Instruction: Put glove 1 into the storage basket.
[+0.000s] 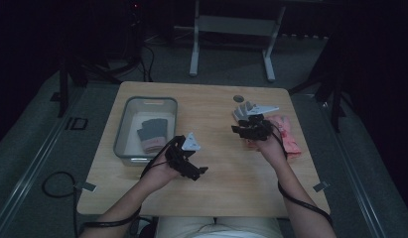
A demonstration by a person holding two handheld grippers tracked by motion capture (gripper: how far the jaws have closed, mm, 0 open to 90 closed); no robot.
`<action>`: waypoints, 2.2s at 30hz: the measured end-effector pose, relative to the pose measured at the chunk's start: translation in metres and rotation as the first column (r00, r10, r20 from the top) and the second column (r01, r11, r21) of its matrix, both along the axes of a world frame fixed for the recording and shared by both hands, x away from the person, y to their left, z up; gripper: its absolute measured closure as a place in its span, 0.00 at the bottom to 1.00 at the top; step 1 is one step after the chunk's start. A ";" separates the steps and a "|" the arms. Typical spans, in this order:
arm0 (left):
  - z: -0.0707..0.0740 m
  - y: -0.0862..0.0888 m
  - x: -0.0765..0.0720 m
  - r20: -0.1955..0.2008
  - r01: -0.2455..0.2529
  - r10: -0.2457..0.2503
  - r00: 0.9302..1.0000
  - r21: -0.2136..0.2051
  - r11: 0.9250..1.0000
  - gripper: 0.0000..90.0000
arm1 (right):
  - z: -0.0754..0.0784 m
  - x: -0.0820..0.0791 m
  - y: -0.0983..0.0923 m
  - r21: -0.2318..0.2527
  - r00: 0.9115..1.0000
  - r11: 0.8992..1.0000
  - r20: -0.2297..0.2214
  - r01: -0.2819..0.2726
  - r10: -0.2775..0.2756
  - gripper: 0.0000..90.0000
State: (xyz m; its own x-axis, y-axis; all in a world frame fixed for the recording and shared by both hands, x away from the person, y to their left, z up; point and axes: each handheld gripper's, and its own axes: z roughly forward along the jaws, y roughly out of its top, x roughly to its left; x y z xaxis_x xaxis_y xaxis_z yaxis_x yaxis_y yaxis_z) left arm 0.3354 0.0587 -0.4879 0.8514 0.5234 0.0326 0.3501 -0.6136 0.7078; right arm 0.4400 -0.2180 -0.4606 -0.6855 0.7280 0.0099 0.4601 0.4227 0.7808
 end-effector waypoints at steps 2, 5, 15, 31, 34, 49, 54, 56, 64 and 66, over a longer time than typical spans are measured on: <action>-0.010 -0.004 -0.004 -0.004 0.005 -0.005 1.000 0.019 1.000 0.01 | 0.000 0.001 -0.009 0.004 1.000 1.000 0.004 0.019 -0.019 0.63; -0.022 -0.007 -0.010 -0.008 0.014 -0.014 1.000 0.011 1.000 0.01 | -0.002 0.002 -0.024 0.026 0.999 0.998 0.011 0.052 -0.052 0.63; -0.060 -0.006 -0.024 -0.005 0.009 -0.009 1.000 0.075 0.997 0.01 | -0.010 0.012 -0.051 0.006 0.992 0.992 0.000 0.129 -0.129 0.71; -0.068 0.003 -0.037 -0.015 -0.025 0.026 1.000 0.041 0.999 0.01 | -0.026 0.073 -0.034 -0.168 0.988 0.974 -0.021 0.150 -0.156 0.65; -0.068 0.002 -0.037 -0.024 -0.026 0.026 0.999 0.037 0.999 0.01 | -0.039 0.084 -0.028 -0.219 0.983 0.964 -0.073 0.149 -0.168 0.65; -0.070 0.002 -0.040 -0.014 -0.010 0.011 1.000 0.031 0.999 0.01 | -0.050 0.085 -0.022 -0.193 0.941 0.944 -0.161 0.267 -0.299 0.99; -0.070 0.002 -0.040 -0.016 -0.013 0.013 1.000 0.020 1.000 0.01 | -0.025 0.067 -0.019 -0.118 0.944 0.950 -0.128 0.288 -0.303 0.99; -0.069 0.002 -0.041 -0.013 -0.011 0.012 1.000 0.025 1.000 0.01 | -0.015 0.058 -0.016 -0.090 0.946 0.951 -0.112 0.296 -0.305 0.99; -0.067 0.003 -0.041 -0.011 -0.013 0.013 1.000 0.010 1.000 0.01 | 0.031 0.004 0.002 -0.010 0.948 0.950 -0.050 0.313 -0.313 0.99; -0.068 0.002 -0.041 -0.013 -0.012 0.012 1.000 0.022 1.000 0.01 | 0.039 -0.010 0.008 0.010 0.942 0.943 -0.050 0.333 -0.332 0.99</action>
State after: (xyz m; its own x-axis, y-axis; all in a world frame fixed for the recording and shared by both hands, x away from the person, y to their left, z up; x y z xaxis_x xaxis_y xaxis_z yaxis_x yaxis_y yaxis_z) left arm 0.2946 0.0605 -0.5559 0.8457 0.5327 0.0330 0.3666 -0.6247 0.6895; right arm 0.4301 -0.2101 -0.4215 -0.4033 0.9136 0.0516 0.6083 0.2255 0.7610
